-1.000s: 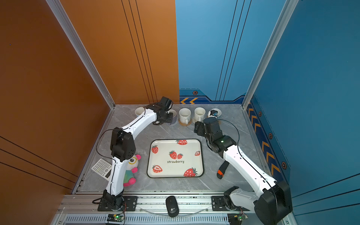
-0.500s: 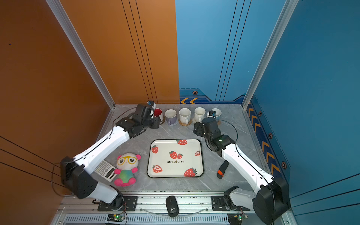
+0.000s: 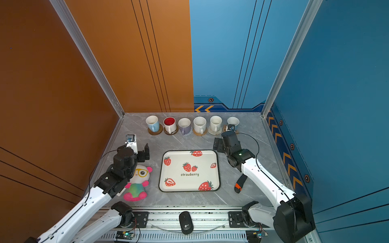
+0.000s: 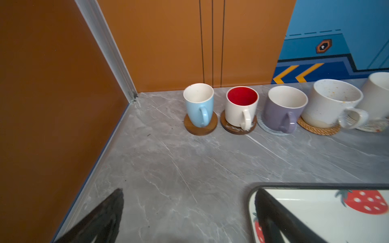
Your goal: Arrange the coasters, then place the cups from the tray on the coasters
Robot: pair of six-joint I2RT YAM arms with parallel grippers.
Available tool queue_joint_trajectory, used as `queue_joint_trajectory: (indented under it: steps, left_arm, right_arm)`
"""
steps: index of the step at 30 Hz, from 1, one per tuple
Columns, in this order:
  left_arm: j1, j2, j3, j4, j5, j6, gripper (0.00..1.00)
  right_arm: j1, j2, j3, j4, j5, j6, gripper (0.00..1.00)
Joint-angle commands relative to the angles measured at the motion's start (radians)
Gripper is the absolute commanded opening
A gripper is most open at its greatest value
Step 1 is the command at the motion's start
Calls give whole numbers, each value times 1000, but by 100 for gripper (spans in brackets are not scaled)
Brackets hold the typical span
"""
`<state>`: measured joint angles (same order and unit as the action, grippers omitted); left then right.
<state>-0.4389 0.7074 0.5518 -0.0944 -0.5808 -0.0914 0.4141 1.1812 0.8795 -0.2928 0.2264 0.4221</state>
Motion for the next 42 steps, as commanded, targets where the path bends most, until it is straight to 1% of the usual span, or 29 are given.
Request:
queue_joint_trajectory:
  steps: [1,2,4,9,11,14,18,22,27,29,31,35,36,37,39,41,42]
  left_arm:
    - [33,-68,-119,176,-67,45,98]
    - [51,-83,-160,225,-55,49,98]
    - [92,-90,-221,307,-49,53,98]
    - [198,-20,-289,448,-9,44,98]
    - [244,48,-307,526,41,36,98]
    - [300,166,-297,582,120,15,98]
    - [324,313,-265,630,169,32,98]
    - [341,437,-263,742,189,42,98]
    - [367,605,-255,907,230,37,98]
    - [370,642,-230,917,257,59,98]
    - [372,677,-217,932,258,70,98]
    - [379,820,-250,1131,255,67,98]
    - [379,872,-257,1221,258,81,98]
    - [378,878,-261,1225,274,90,98]
    - [378,841,-256,1156,298,84,98]
    - [379,863,-252,1187,308,91,98]
    - [379,865,-244,1174,312,95,98]
  right_arm:
    - [-22,-61,-45,42,69,-38,98]
    - [-28,-75,-69,70,82,-41,100]
    - [-41,-105,-117,130,95,-54,100]
    - [-81,-184,-281,319,182,-79,100]
    - [-104,-217,-357,422,206,-109,100]
    - [-131,-250,-456,578,215,-165,100]
    - [-156,-244,-486,613,232,-243,100]
    - [-184,-182,-497,659,245,-280,100]
    - [-216,-91,-524,793,241,-317,100]
    - [-223,-60,-539,857,243,-342,100]
    - [-232,-29,-549,908,239,-356,100]
    - [-261,49,-555,1001,197,-348,100]
    - [-267,77,-556,1030,187,-355,100]
    - [-271,105,-555,1054,184,-364,100]
    - [-277,166,-559,1122,171,-381,100]
    - [-278,229,-566,1207,156,-404,100]
    - [-281,270,-566,1253,145,-411,100]
